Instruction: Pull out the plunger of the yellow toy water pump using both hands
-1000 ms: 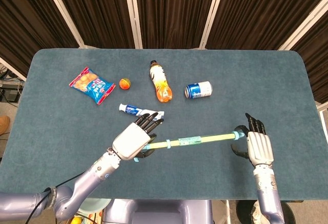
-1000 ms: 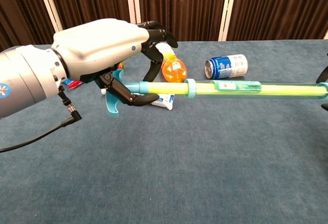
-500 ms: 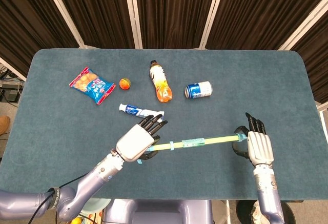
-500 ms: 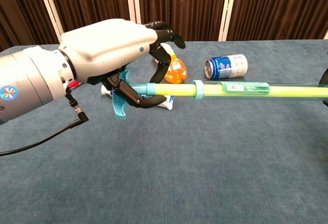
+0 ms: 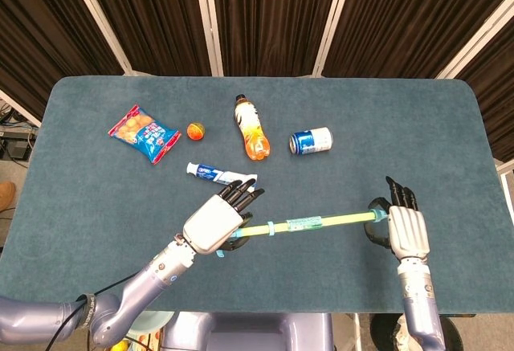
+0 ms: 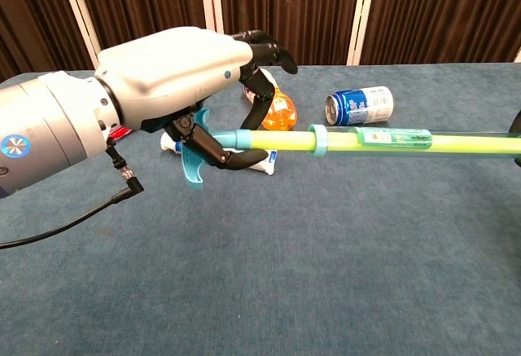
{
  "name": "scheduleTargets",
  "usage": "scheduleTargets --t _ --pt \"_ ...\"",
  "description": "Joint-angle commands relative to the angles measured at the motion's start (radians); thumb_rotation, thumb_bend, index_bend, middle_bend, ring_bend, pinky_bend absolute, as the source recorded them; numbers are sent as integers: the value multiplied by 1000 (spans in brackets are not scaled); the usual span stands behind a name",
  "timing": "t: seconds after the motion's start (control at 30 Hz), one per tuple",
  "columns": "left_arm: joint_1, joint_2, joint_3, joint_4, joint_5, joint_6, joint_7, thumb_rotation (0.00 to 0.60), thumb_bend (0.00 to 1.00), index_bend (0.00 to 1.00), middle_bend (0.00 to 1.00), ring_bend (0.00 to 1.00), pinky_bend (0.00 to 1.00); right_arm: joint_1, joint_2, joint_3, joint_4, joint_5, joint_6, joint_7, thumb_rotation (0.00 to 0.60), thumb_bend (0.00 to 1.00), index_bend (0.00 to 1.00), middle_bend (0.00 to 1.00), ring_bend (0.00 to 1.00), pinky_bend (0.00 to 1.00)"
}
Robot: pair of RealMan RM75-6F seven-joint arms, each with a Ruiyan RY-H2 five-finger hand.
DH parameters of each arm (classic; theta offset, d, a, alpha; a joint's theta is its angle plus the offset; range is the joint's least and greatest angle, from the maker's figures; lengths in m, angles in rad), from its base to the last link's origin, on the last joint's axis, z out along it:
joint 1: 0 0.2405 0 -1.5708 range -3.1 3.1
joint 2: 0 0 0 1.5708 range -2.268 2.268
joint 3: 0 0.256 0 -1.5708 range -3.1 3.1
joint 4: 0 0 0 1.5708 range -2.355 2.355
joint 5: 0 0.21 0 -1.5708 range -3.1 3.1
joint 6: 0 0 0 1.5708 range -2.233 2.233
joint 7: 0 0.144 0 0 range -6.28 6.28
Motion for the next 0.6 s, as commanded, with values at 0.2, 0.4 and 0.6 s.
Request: scheduleTargets --t 0.2,0.4,0.6 --pt "2 8 9 -7 6 3 0 600 321 628 111 4 160 0 12 16 -1 9 7 3 600 397 706 64 0 0" --pt "8 22 16 -10 10 11 -5 600 322 629 111 4 160 0 38 35 1 20 12 10 600 399 736 79 0 0" --pt "20 35 31 -14 16 20 -17 600 321 629 111 4 160 -2 62 56 3 28 22 24 600 401 749 87 0 0"
